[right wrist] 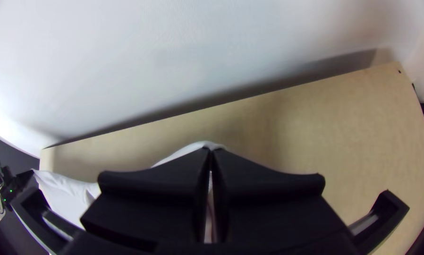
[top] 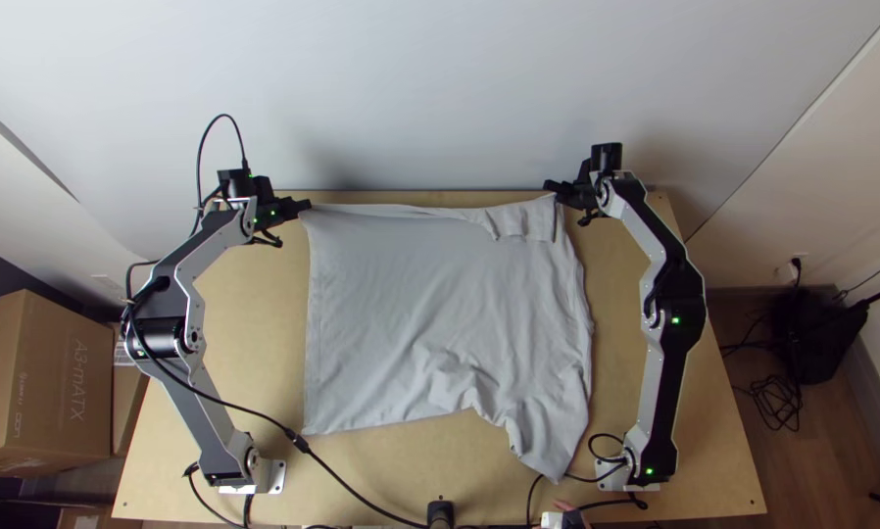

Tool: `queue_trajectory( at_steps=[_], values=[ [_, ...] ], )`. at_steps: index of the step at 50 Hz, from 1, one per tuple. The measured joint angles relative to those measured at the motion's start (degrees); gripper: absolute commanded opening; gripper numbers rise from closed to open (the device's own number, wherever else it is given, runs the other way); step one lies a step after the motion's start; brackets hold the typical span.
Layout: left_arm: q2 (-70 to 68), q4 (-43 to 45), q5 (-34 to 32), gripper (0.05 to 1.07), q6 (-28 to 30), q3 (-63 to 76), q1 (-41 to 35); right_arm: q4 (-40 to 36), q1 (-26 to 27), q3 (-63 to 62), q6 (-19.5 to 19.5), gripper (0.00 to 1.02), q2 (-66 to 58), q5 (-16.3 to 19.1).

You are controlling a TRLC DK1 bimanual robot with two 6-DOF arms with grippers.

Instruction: Fold the t-shirt

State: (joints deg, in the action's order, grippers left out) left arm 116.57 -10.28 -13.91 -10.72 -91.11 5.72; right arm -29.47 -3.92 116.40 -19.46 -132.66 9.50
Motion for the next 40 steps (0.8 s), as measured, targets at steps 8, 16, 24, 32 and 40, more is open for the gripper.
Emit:
queue_trajectory(
  at_steps=[8, 16, 24, 32, 40],
  values=[
    [0.3, -5.0, 0.2, 0.08, -0.4, -3.3, -0.5, -8.7, 0.1, 11.3, 0.0, 0.02, -5.2, 0.0],
    [0.3, -9.6, 0.2, 0.08, -1.2, -3.8, -1.0, -12.2, 0.4, 12.4, 0.0, 0.02, -5.4, 0.0],
    [-1.7, -10.2, 0.2, 0.08, -1.3, -1.0, -1.3, -17.5, 0.5, 12.7, 0.0, 0.02, -5.3, 0.0],
    [-7.0, -10.2, 0.0, 0.08, -1.3, 4.3, -1.7, -23.1, 0.5, 12.6, 0.0, 0.02, -4.0, 0.0],
    [-11.8, -9.5, -0.3, 0.08, -1.3, 9.9, -1.7, -26.8, 0.5, 11.1, 0.0, 0.02, -0.4, 0.0]
  ],
)
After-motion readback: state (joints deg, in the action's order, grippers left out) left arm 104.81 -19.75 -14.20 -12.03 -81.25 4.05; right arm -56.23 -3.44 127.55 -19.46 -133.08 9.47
